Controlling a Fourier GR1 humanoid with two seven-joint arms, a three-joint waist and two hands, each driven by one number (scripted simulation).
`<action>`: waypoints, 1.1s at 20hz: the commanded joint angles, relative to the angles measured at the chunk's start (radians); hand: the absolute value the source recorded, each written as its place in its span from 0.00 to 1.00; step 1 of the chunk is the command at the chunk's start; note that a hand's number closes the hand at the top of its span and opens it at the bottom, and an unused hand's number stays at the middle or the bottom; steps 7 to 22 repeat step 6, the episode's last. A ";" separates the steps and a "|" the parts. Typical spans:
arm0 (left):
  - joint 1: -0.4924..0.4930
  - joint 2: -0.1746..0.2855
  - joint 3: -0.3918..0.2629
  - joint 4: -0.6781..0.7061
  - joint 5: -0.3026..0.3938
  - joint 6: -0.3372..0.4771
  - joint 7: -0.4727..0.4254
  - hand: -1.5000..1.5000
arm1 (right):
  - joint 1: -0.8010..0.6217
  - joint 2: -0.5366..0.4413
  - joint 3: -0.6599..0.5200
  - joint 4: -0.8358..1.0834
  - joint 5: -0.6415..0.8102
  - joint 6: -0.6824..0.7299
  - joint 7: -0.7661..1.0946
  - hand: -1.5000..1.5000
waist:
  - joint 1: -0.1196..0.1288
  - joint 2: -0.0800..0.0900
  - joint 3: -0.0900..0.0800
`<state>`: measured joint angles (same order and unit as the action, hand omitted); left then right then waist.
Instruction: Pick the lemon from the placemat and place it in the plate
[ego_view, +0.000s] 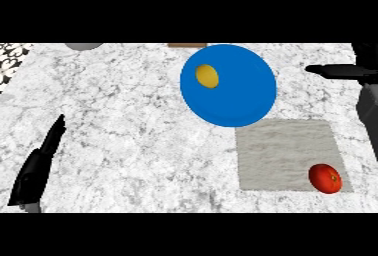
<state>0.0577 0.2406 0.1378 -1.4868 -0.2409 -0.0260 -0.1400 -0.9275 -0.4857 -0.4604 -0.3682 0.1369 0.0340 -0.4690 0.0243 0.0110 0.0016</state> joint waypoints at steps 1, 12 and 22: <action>-0.033 0.009 0.002 -0.010 0.000 -0.013 0.029 0.50 | 0.032 -0.089 -0.009 0.070 0.001 0.085 -0.089 0.00 | 0.008 0.003 0.001; -0.036 0.009 0.002 -0.042 0.000 -0.019 0.059 0.50 | 0.040 -0.176 -0.024 0.126 -0.004 0.147 -0.112 0.00 | 0.012 0.004 0.001; -0.036 0.009 0.002 -0.042 0.000 -0.019 0.059 0.50 | 0.040 -0.176 -0.024 0.126 -0.004 0.147 -0.112 0.00 | 0.012 0.004 0.001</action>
